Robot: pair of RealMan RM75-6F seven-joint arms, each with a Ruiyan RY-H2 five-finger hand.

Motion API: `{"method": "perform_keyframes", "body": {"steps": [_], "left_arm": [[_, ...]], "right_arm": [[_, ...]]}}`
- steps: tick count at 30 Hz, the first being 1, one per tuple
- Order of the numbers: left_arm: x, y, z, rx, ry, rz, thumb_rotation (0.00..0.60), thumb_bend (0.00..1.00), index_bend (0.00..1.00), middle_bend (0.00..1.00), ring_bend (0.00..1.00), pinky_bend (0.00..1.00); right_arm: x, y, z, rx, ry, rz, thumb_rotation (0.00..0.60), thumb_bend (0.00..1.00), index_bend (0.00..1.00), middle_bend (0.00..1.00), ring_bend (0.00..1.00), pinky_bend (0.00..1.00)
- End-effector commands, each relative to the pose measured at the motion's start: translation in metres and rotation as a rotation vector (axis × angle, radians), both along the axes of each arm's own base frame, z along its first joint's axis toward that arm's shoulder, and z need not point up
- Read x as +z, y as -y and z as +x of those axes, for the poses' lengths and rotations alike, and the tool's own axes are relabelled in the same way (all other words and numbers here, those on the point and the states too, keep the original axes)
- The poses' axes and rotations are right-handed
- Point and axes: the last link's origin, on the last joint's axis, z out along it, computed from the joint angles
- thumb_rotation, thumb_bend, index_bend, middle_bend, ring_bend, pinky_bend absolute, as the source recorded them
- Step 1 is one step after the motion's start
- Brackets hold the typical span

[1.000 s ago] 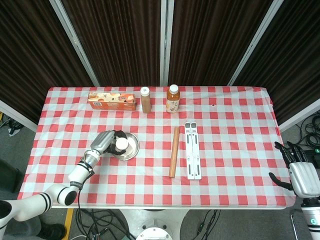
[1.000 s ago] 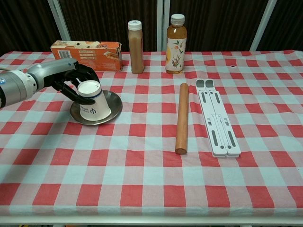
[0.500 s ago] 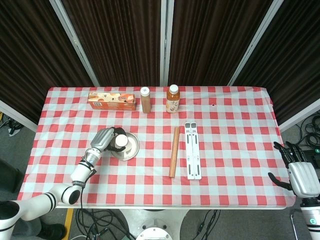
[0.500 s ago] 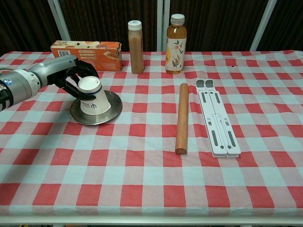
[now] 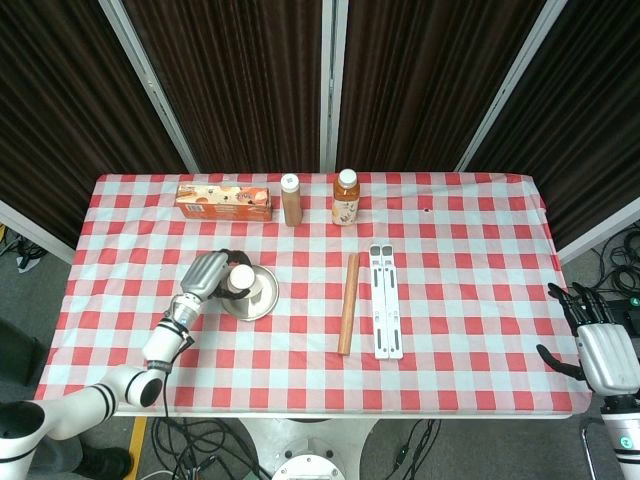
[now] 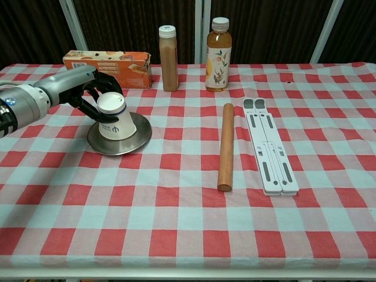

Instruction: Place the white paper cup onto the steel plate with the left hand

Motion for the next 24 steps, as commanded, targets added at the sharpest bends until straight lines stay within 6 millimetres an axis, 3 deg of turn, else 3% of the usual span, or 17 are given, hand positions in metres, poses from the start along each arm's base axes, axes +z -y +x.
{"method": "perform_keyframes", "body": {"steps": [1,10,20,24], "left_arm": [[-0.001,-0.002,-0.001,0.016,0.003,-0.003,0.600,0.28,0.43,0.50,0.33,0.35],[0.002,0.026,0.001,-0.025,0.043,-0.084,0.600,0.28,0.43,0.50,0.33,0.35],[0.000,-0.002,0.001,0.028,0.031,0.017,0.600,0.28,0.43,0.50,0.33,0.34],[0.000,0.002,-0.003,0.041,0.036,-0.005,0.600,0.28,0.43,0.50,0.33,0.34]], "right_arm": [[-0.001,0.000,0.000,0.002,0.000,0.004,0.600,0.15,0.04,0.19,0.00,0.07],[-0.002,0.002,0.000,0.003,0.000,0.007,0.600,0.15,0.04,0.19,0.00,0.07],[-0.001,0.001,0.001,0.001,-0.002,0.006,0.600,0.15,0.04,0.19,0.00,0.07],[-0.003,0.001,0.002,0.002,-0.002,0.013,0.600,0.15,0.04,0.19,0.00,0.07]]}}
